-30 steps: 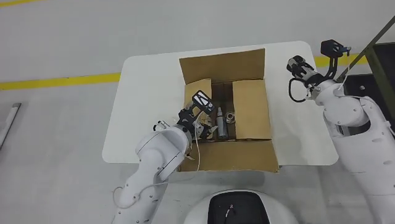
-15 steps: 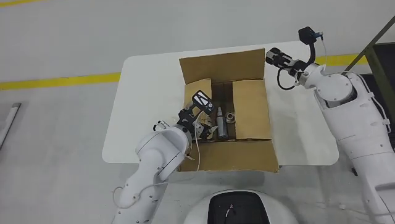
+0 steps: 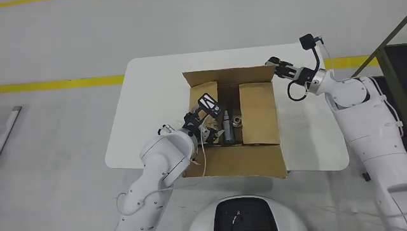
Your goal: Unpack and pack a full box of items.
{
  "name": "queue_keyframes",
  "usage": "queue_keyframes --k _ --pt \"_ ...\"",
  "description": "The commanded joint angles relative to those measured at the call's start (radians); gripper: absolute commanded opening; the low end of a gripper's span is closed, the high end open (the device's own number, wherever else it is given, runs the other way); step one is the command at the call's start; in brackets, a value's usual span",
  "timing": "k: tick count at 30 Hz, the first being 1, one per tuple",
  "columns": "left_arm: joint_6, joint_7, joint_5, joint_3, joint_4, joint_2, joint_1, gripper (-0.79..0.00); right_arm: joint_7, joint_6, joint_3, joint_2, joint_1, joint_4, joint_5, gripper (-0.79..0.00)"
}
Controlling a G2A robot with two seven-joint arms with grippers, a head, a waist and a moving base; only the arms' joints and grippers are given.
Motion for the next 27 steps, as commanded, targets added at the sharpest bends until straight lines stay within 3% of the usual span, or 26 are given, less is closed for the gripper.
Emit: queue_keyframes --k 1,16,27 --pt "0.0 0.0 0.0 0.0 0.0 0.0 0.0 0.0 0.013 -0.01 0.002 0.005 -0.013 -0.027 -0.006 -0.785" --pt "0.002 0.005 0.0 0.0 0.001 0.0 0.003 0.0 0.011 0.023 0.065 0.046 -0.142 -0.283 -0.085 -0.785" --pt "-0.009 0.034 -0.003 -0.018 -0.023 0.007 0.038 0.0 0.094 0.029 0.04 0.062 -0.19 -0.402 -0.092 -0.785"
